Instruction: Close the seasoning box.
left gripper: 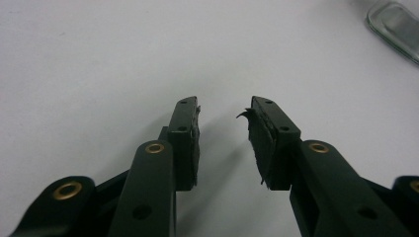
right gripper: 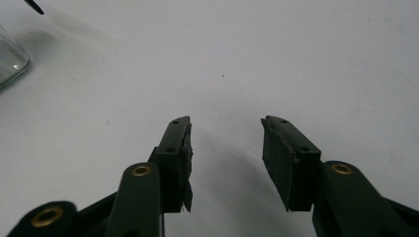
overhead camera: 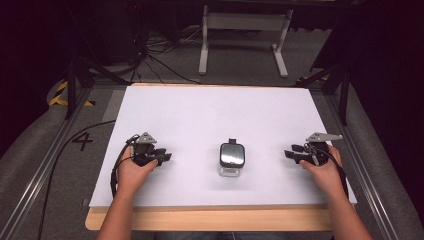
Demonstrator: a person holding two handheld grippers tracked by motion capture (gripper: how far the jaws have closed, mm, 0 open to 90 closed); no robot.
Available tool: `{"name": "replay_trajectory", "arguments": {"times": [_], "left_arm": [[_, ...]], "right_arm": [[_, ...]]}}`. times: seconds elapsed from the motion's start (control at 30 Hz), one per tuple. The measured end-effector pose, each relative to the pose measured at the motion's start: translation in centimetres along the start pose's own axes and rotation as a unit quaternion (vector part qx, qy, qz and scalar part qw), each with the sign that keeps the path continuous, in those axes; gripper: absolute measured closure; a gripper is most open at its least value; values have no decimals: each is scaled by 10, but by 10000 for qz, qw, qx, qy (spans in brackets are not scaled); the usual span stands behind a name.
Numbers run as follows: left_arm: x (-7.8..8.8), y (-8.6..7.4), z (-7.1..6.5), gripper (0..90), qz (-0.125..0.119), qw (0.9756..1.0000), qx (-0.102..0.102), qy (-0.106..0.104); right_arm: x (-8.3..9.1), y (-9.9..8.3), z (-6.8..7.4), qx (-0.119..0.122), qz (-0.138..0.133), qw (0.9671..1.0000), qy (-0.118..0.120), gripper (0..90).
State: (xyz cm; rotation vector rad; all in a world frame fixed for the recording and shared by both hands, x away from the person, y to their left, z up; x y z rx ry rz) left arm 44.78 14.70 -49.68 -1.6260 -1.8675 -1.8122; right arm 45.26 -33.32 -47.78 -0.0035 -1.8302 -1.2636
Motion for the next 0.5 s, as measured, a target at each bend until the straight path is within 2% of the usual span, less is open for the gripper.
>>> {"name": "replay_trajectory", "arguments": {"times": [0.17,0.23,0.5], "left_arm": [[0,-1,-1,639,32,9999,-102,-44],[1,2,-3,636,-78,9999,-75,-65],[1,3,-3,616,-108,9999,-35,-87]], "right_arm": [[-2,-1,3,28,-21,10000,32,544],[-2,-1,4,39,-31,10000,36,543],[-3,2,7,50,-84,9999,74,530]]}}
Point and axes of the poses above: each handheld gripper's, and its own axes: x roughly backward along the jaws, y roughly out of its top, z roughly to its left, the point moved 7 cm from there along -x, roughly forward along the jaws, and after that the axes turned 10 degrees about x, right-handed, at the moved point
